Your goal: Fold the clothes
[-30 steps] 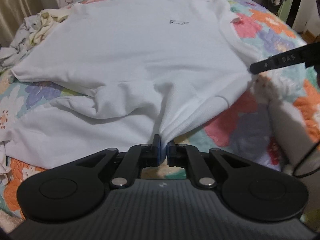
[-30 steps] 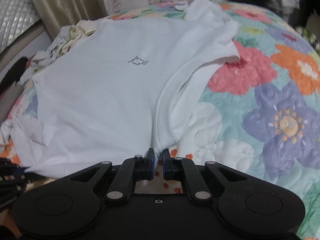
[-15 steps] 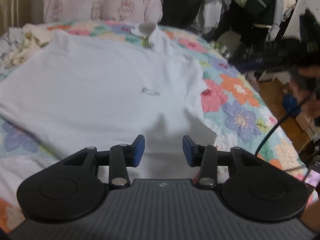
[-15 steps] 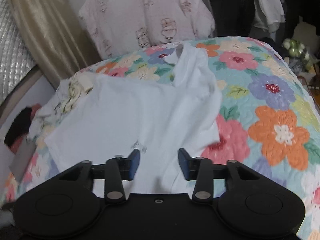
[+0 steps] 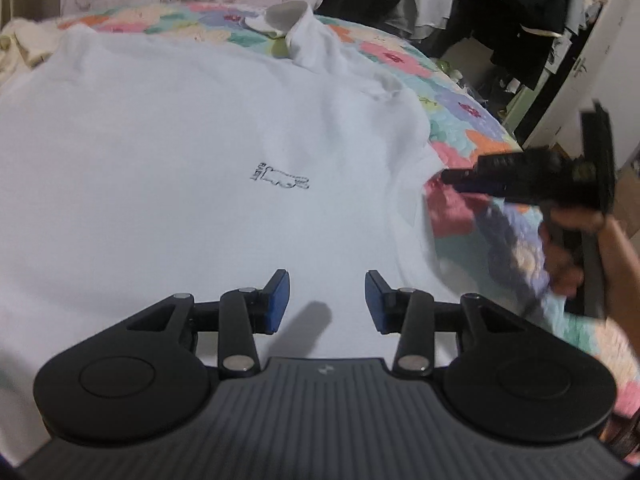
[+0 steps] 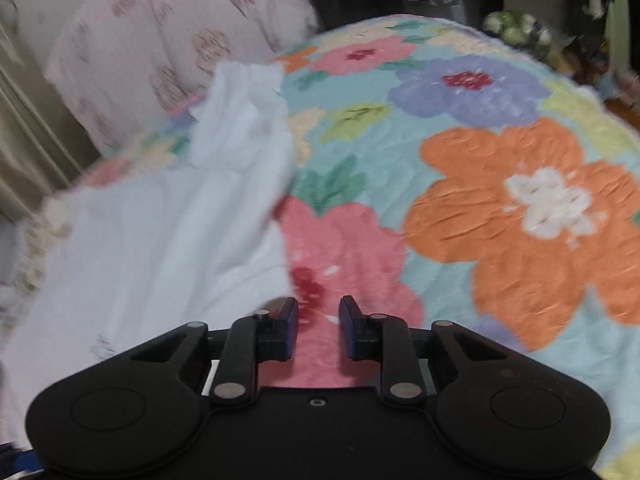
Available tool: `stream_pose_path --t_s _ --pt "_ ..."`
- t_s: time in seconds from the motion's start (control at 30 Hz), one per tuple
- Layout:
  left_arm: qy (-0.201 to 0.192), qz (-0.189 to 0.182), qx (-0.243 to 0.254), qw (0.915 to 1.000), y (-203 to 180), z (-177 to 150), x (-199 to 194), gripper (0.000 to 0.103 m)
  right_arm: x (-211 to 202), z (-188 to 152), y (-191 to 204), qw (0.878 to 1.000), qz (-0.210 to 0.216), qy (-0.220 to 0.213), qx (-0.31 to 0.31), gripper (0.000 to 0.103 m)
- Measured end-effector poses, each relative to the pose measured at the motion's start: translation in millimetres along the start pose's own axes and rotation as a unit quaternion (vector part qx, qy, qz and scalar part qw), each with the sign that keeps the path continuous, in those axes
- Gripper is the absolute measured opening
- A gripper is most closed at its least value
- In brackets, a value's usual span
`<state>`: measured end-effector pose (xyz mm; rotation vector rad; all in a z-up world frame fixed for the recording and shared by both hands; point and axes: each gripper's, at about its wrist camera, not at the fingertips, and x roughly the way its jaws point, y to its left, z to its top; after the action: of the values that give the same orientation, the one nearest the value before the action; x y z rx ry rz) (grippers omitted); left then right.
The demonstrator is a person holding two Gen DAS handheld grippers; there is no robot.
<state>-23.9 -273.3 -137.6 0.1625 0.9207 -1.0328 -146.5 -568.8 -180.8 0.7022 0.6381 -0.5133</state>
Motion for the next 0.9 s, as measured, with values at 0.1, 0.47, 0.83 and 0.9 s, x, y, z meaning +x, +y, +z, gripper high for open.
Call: stream_pose_path --t_s 0.1,0.47,0.83,0.9 --pt "0.002 -0.013 -0.047 0.9988 4.6 4.0 15.3 0.041 3.0 -7.1 9.1 0.999 0.016 0.001 -0.034 0.030" --pt "-0.001 0.006 -0.129 0.9916 9.4 -8.2 26.3 0.041 11.1 -28.1 14.2 0.995 0.008 -0.085 -0.049 0.030" --pt "0.000 0.026 -0.133 0.9908 17.3 -11.7 15.4 0.041 25.1 -13.8 32.5 0.991 -0.008 -0.076 -0.105 0.003" --pt "-0.003 0.039 -0.131 0.9906 19.6 -11.7 12.6 0.041 14.1 -8.3 34.7 0.990 -0.036 -0.095 -0.097 0.003"
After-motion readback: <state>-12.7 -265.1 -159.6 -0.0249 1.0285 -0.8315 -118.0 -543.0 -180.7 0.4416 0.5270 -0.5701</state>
